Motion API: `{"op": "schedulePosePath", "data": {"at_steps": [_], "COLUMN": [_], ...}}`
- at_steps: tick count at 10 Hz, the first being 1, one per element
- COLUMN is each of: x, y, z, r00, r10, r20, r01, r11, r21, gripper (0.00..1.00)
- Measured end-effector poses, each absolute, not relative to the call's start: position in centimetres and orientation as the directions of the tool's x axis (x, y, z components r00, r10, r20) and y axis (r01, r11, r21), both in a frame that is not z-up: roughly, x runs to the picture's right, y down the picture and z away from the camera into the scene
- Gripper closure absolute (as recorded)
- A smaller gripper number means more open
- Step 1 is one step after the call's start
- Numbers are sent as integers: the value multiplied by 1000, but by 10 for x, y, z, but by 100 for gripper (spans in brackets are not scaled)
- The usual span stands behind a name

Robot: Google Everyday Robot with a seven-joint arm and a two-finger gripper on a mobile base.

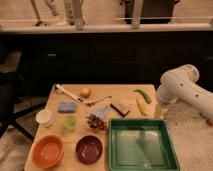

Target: Place pepper in plastic cup

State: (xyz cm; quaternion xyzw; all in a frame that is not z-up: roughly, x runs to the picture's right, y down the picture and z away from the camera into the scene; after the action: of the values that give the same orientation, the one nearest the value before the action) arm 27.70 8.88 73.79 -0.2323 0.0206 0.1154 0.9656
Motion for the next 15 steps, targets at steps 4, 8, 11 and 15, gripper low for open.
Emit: {"op": "schedulePosePath", "data": {"at_steps": [4,8,11,15], "x": [276,277,277,308], "y": [71,71,70,43], "z": [770,770,771,798], "r00": [969,969,968,954], "r10": [230,231,235,286], "r20": [-89,-88,-87,-93], "r01": [-246,-246,-250,-301], "r11": [872,871,875,888], "r21": [-424,-425,-415,-347], "gripper": [20,20,20,20]}}
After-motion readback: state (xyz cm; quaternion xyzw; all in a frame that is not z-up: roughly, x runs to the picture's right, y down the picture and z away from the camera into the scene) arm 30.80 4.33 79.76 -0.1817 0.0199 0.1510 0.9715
